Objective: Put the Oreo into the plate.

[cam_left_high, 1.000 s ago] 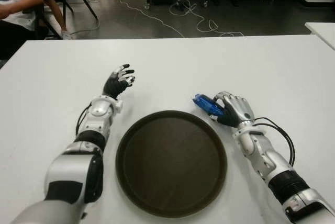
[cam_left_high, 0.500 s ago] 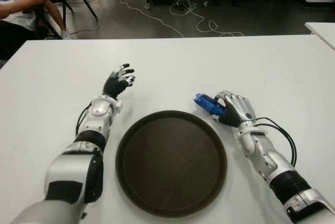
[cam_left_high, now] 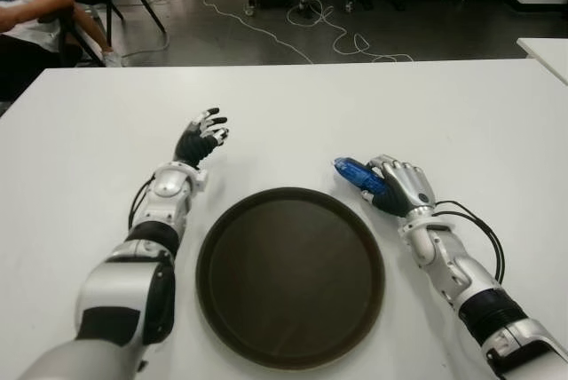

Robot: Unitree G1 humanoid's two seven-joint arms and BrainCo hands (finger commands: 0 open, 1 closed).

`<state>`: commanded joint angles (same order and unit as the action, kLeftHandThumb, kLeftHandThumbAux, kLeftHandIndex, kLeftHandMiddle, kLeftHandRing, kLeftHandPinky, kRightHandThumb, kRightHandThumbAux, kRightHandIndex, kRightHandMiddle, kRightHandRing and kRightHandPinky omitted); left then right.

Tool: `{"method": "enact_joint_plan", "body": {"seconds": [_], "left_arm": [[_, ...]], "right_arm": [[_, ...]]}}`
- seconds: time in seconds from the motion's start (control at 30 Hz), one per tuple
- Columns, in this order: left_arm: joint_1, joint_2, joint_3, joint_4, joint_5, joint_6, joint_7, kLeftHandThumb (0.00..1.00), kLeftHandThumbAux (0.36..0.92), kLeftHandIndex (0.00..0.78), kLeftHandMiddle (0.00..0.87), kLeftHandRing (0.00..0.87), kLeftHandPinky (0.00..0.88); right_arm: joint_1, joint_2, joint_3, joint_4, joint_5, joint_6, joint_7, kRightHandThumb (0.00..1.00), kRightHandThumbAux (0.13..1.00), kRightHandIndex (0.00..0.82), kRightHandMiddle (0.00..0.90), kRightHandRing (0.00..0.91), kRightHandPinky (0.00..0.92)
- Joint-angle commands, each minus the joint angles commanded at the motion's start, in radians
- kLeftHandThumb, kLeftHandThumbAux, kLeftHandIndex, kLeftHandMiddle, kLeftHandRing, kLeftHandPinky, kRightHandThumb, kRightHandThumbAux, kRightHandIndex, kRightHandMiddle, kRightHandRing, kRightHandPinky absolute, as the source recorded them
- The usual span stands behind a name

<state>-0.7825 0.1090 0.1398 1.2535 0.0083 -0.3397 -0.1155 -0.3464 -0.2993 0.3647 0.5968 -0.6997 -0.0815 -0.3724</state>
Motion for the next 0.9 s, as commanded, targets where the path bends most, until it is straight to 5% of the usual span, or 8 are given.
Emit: {"method": "enact_joint_plan", "body": {"seconds": [0.9], "left_arm": [[-0.001,0.006,0.005,0.004,-0.003,0.004,-0.012,0.120,0.717,0.130,0.207,0.218,0.231]], "right_arm": [[-0.006,0.015,-0.020,0.003,0.022,-0.003,0.030,0.696,0.729,0.432,0.710,0.712,0.687]]}}
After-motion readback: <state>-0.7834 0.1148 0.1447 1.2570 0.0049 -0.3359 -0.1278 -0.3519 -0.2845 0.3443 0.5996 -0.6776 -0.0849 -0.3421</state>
